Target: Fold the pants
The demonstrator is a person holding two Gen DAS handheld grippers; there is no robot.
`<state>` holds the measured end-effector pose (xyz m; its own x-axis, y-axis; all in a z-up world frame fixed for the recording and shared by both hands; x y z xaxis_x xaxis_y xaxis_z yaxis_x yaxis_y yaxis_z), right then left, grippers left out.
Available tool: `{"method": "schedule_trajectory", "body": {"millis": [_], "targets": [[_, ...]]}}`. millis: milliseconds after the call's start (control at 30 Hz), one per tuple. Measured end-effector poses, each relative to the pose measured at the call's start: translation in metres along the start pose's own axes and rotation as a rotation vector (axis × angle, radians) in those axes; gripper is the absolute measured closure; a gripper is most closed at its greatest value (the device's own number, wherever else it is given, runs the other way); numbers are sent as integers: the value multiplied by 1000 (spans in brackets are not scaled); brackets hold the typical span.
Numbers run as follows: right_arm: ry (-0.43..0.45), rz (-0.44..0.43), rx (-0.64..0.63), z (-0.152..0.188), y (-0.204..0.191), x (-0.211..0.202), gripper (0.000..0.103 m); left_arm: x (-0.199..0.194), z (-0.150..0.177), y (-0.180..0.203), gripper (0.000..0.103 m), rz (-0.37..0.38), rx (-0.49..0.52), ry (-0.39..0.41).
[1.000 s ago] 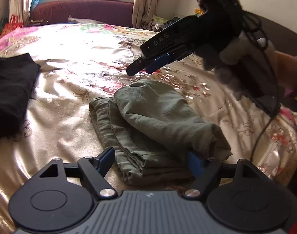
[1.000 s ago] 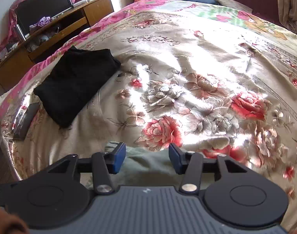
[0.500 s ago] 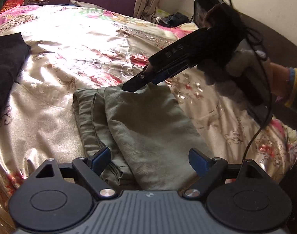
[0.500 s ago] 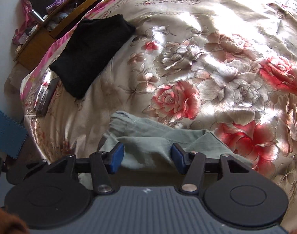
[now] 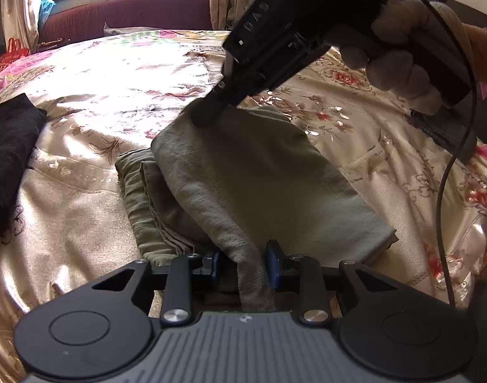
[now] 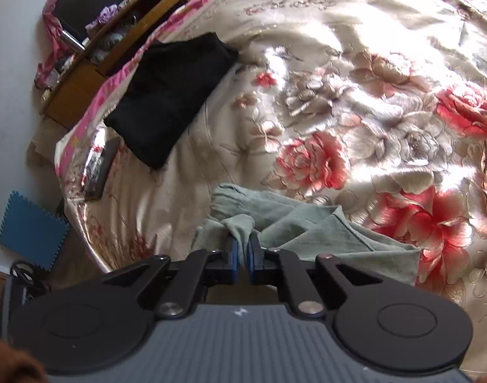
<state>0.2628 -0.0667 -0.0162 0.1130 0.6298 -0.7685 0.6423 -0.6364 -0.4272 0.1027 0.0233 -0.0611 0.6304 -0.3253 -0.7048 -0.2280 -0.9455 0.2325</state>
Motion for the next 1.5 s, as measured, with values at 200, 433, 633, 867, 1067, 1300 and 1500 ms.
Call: {"method": "schedule_trajectory", "body": {"millis": [200, 433, 633, 867, 1067, 1300, 1500], "targets": [[135, 37, 169, -18, 37, -22, 96, 5, 5, 3, 61, -26, 41, -9], [-113, 72, -143, -29, -1, 11, 53, 6, 5, 3, 61, -12, 30, -1], [-461, 150, -350, -16, -5, 52, 56, 5, 6, 4, 61, -14, 47, 12], [-561, 92, -312, 17, -26, 27, 87, 5, 5, 1, 61, 9, 29, 11], [-527, 29, -261, 2, -31, 29, 78, 4, 6, 3, 61, 5, 40, 15], [-470, -89, -69, -8, -5, 55, 69, 5, 7, 4, 61, -2, 56, 19], [-159, -289, 92, -17, -33, 26, 98, 7, 7, 3, 60, 6, 54, 13]]}}
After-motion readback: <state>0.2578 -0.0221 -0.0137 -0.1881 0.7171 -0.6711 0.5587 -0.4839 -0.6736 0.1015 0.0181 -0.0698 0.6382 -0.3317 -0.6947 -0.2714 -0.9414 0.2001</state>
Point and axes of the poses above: each gripper's, at about its wrist camera, not at the fingertips, and x roughly the way its jaws point, y to its right, z to its underside, the point moved 8 cm from there along x, roughly the way its jaws point, and after that the axes turned 9 degrees about -x, right-handed, at the moved point
